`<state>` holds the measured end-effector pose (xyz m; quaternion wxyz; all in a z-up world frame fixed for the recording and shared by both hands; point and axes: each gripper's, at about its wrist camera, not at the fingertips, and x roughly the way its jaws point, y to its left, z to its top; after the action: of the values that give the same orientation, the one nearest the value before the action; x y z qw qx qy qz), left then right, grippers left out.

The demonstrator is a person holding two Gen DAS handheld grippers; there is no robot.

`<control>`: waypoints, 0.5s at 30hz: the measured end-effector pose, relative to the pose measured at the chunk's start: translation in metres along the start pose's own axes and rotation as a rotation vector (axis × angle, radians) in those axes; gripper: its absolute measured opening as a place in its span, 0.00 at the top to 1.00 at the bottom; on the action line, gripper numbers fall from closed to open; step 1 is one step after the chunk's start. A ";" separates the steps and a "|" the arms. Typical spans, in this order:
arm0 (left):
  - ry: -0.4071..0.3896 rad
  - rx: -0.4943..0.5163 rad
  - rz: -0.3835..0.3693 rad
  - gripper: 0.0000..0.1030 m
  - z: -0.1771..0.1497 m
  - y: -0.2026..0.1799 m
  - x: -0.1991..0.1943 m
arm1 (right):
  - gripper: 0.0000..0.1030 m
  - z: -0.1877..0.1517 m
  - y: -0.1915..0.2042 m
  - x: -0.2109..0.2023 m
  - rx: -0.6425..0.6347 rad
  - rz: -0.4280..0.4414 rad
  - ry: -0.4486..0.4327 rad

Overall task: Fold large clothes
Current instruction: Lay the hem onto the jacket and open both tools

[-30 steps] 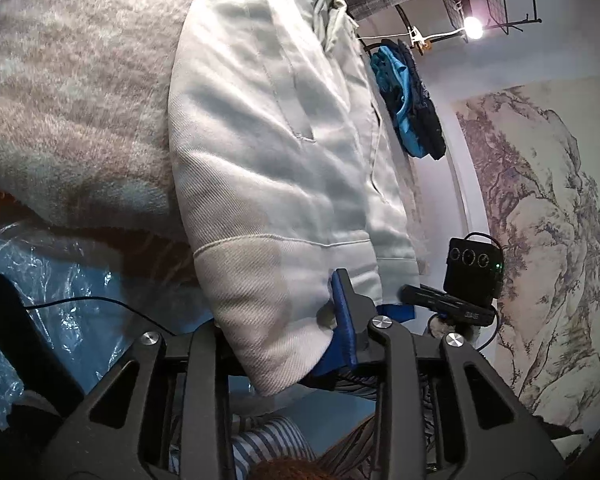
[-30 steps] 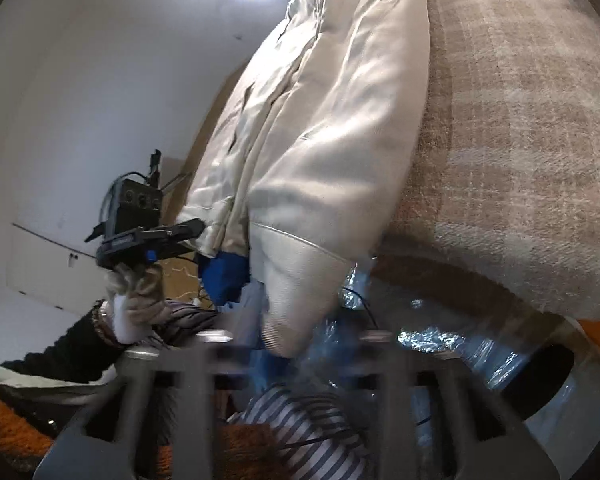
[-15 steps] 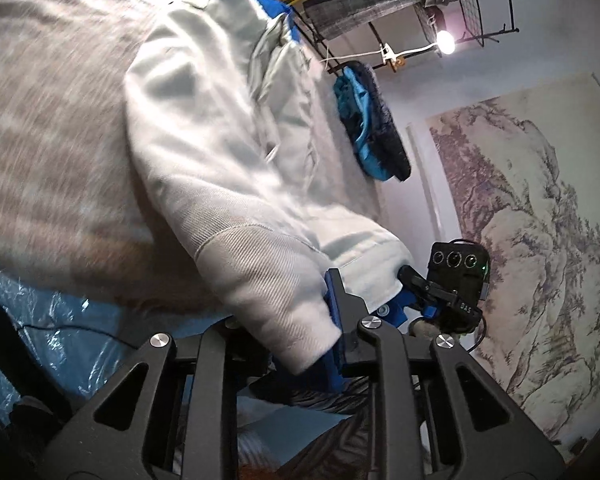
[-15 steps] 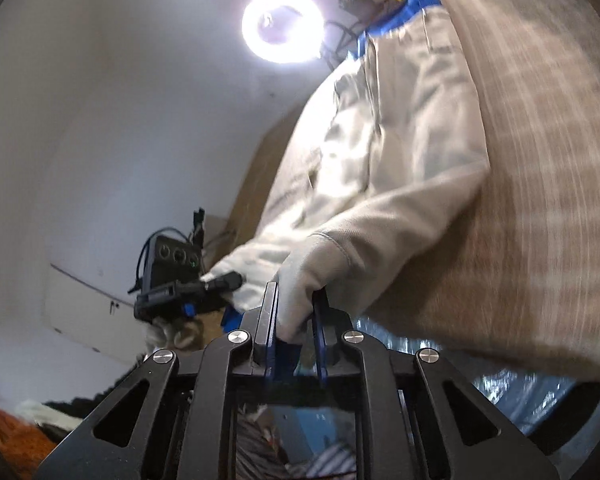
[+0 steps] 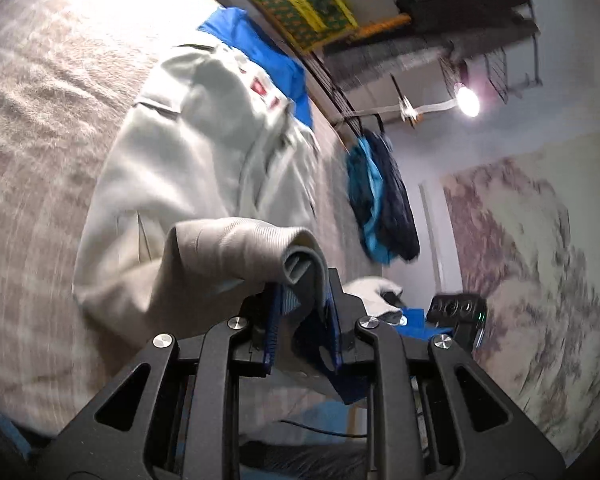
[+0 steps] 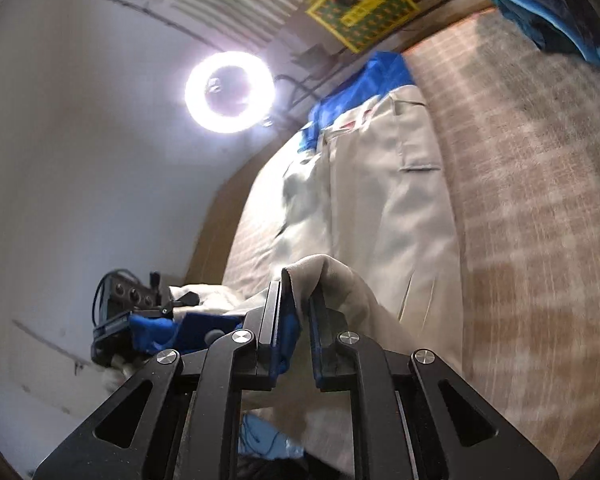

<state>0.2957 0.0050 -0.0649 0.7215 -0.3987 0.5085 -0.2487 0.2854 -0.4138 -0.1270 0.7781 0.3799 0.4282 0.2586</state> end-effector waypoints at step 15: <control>-0.034 -0.109 0.141 0.81 0.057 0.051 0.062 | 0.90 0.045 -0.046 0.053 0.134 -0.168 0.004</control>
<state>0.3691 0.0045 -0.1304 0.7230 -0.4047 0.5357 -0.1626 0.3547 -0.4184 -0.1738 0.7690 0.3932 0.4765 0.1642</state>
